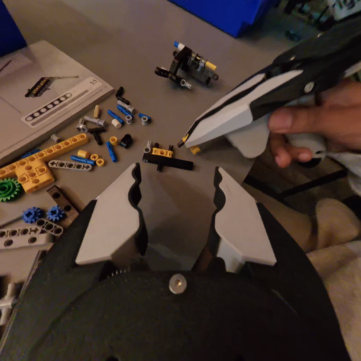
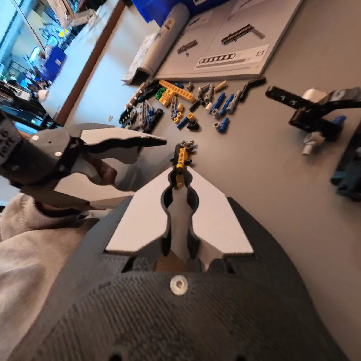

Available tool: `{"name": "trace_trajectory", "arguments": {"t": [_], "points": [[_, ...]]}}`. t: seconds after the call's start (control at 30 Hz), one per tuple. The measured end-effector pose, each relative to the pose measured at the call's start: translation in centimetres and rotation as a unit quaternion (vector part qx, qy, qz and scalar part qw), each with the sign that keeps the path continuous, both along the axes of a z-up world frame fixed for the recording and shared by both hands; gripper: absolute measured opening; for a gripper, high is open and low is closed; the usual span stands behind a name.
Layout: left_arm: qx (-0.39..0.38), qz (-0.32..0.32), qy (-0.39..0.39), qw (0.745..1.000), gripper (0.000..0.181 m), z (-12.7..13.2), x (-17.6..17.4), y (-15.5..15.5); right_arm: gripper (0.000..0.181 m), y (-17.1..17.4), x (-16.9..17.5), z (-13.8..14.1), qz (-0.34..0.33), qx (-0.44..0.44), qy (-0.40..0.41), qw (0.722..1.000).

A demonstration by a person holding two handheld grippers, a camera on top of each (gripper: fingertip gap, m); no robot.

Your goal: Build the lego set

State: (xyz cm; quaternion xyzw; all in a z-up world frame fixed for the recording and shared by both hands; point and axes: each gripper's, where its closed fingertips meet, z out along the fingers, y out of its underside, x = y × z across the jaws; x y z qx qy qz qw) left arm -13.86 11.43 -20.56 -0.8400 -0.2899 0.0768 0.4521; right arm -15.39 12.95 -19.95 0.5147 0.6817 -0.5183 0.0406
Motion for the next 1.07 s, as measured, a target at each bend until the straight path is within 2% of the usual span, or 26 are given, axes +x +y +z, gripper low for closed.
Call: {"name": "trace_trajectory", "arguments": {"t": [0.03,0.1,0.2,0.33,0.47,0.6,0.73,0.83,0.97,1.07], "points": [[-0.005,-0.006,0.005,1.000,0.078,-0.1,-0.1,0.1,0.005,0.4,-0.1,0.5,-0.004,-0.014,0.004,1.000],[-0.007,-0.026,0.005,1.000,0.080,-0.2,-0.2,0.4,0.005,1.1,-0.3,1.4,-0.010,-0.041,0.011,0.999],[0.013,-0.062,-0.044,0.997,0.080,-0.2,0.6,1.3,0.005,1.8,-0.2,2.1,-0.011,-0.066,0.016,0.998],[0.022,-0.048,-0.048,0.997,0.081,0.5,-0.6,1.2,0.005,2.0,0.2,2.5,-0.006,-0.083,0.019,0.996],[-0.034,-0.063,-0.005,0.997,0.083,-0.1,-1.5,0.9,0.005,2.1,0.3,2.8,-0.002,-0.090,0.025,0.996],[-0.088,-0.106,0.001,0.990,0.081,-1.5,-0.9,1.0,0.005,2.0,0.5,3.3,0.005,-0.113,0.026,0.993],[-0.081,-0.120,-0.008,0.989,0.056,-1.5,-0.3,1.0,0.005,2.2,0.5,3.4,0.004,-0.121,0.025,0.992],[-0.082,-0.122,-0.007,0.989,0.056,-1.5,0.1,0.5,0.006,2.1,0.6,3.3,0.008,-0.123,0.024,0.992],[-0.064,-0.127,0.030,0.989,0.056,-0.5,1.0,-0.7,0.005,1.5,0.9,3.0,0.024,-0.126,0.015,0.992],[-0.011,-0.127,0.103,0.987,0.056,2.0,1.6,-1.5,0.006,0.3,1.9,2.8,0.053,-0.142,-0.013,0.988]]}}
